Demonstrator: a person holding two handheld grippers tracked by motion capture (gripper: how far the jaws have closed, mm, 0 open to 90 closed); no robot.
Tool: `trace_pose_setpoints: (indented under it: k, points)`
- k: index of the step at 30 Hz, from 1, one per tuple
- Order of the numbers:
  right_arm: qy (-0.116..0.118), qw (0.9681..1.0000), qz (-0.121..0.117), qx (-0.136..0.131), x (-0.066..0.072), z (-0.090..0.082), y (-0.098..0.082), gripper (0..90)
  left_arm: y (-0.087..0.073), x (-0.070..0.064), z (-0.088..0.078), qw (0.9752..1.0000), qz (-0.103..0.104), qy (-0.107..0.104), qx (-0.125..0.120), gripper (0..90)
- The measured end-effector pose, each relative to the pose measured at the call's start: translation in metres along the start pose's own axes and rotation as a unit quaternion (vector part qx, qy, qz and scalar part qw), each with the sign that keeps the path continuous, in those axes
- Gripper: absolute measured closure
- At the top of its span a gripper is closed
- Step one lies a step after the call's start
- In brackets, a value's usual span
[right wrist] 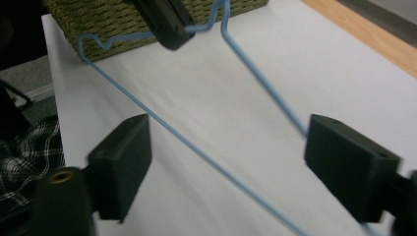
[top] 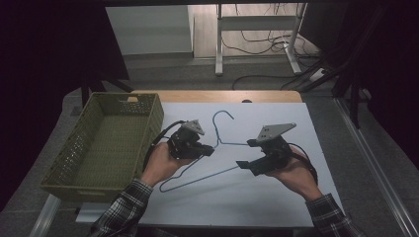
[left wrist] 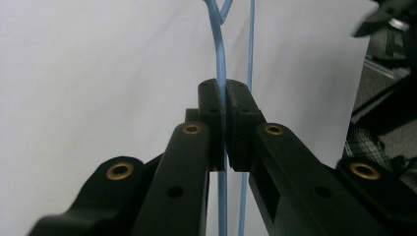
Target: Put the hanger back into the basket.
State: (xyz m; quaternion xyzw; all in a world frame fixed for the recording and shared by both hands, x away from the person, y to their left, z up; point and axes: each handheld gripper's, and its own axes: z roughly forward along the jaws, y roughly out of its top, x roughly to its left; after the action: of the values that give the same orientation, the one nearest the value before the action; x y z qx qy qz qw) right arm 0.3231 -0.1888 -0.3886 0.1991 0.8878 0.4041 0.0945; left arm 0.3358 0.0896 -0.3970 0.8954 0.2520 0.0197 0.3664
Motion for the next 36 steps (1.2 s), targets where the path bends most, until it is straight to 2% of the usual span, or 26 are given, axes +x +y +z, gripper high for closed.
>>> trace_pose_setpoints:
  k: [3, 4, 8, 11, 14, 15, 17, 18, 20, 21, 22, 23, 24, 25, 28, 31, 32, 33, 34, 35, 36]
  points:
    - [-0.004, 0.9999, 0.008, -0.005, 0.003, -0.004, -0.003, 12.3, 0.000, 0.004, -0.008, 0.9997, -0.022, 0.005, -0.009, 87.6]
    - [-0.007, 0.9997, 0.018, -0.013, 0.005, -0.008, -0.008, 9.2, 0.001, 0.005, -0.011, 0.9995, -0.030, 0.007, -0.012, 87.7]
    - [-0.014, 0.9992, 0.033, -0.019, 0.007, -0.015, -0.016, 6.7, 0.003, 0.012, -0.024, 0.9985, -0.050, 0.014, -0.020, 87.6]
    - [-0.016, 0.9990, 0.037, -0.019, 0.006, -0.018, -0.021, 6.1, 0.004, 0.014, -0.031, 0.9980, -0.056, 0.017, -0.024, 87.6]
    - [-0.023, 0.9980, 0.055, -0.019, 0.002, -0.024, -0.032, 5.4, 0.009, 0.016, -0.048, 0.9971, -0.064, 0.029, -0.029, 87.6]
    - [-0.025, 0.9977, 0.059, -0.021, 0.001, -0.025, -0.035, 5.4, 0.009, 0.016, -0.048, 0.9971, -0.064, 0.029, -0.029, 87.6]
    - [-0.027, 0.9971, 0.067, -0.024, 0.000, -0.028, -0.039, 5.1, 0.011, 0.019, -0.062, 0.9960, -0.072, 0.041, -0.032, 87.6]
    - [-0.027, 0.9968, 0.070, -0.026, 0.000, -0.029, -0.041, 4.9, 0.011, 0.019, -0.062, 0.9960, -0.072, 0.041, -0.032, 87.7]
    - [-0.027, 0.9963, 0.077, -0.028, -0.001, -0.031, -0.046, 4.5, 0.013, 0.023, -0.075, 0.9947, -0.080, 0.056, -0.033, 87.6]
    - [-0.027, 0.9963, 0.077, -0.028, -0.001, -0.031, -0.046, 4.5, 0.013, 0.023, -0.075, 0.9947, -0.080, 0.056, -0.033, 87.7]
    - [-0.029, 0.9957, 0.084, -0.027, -0.001, -0.033, -0.050, 4.3, 0.012, 0.026, -0.084, 0.9939, -0.082, 0.065, -0.033, 87.7]
    - [-0.029, 0.9957, 0.084, -0.027, -0.001, -0.033, -0.050, 4.3, 0.012, 0.026, -0.084, 0.9939, -0.082, 0.065, -0.033, 87.7]
    - [-0.030, 0.9952, 0.090, -0.027, -0.001, -0.034, -0.054, 4.1, 0.011, 0.029, -0.093, 0.9927, -0.087, 0.076, -0.035, 87.6]
    - [-0.030, 0.9952, 0.090, -0.027, -0.001, -0.034, -0.054, 4.1, 0.011, 0.029, -0.093, 0.9927, -0.087, 0.076, -0.035, 87.7]
    - [-0.031, 0.9941, 0.100, -0.028, -0.002, -0.034, -0.060, 3.8, 0.006, 0.036, -0.107, 0.9907, -0.093, 0.093, -0.036, 87.7]
    - [-0.033, 0.9924, 0.113, -0.034, -0.003, -0.035, -0.065, 3.2, -0.001, 0.044, -0.123, 0.9874, -0.106, 0.111, -0.041, 87.7]
    - [-0.040, 0.9907, 0.124, -0.039, -0.004, -0.035, -0.069, 2.1, -0.006, 0.048, -0.131, 0.9857, -0.111, 0.120, -0.042, 87.7]
    - [-0.040, 0.9907, 0.124, -0.039, -0.004, -0.035, -0.069, 2.1, -0.006, 0.048, -0.131, 0.9857, -0.111, 0.120, -0.042, 87.7]
    - [-0.039, 0.9898, 0.131, -0.040, -0.004, -0.035, -0.072, 1.9, -0.012, 0.053, -0.139, 0.9833, -0.119, 0.131, -0.045, 87.7]
    - [-0.041, 0.9893, 0.134, -0.038, -0.004, -0.035, -0.074, 1.7, -0.012, 0.053, -0.139, 0.9833, -0.119, 0.131, -0.045, 87.7]
    - [-0.041, 0.9893, 0.134, -0.038, -0.004, -0.035, -0.074, 1.7, -0.016, 0.056, -0.145, 0.9821, -0.123, 0.135, -0.046, 87.7]
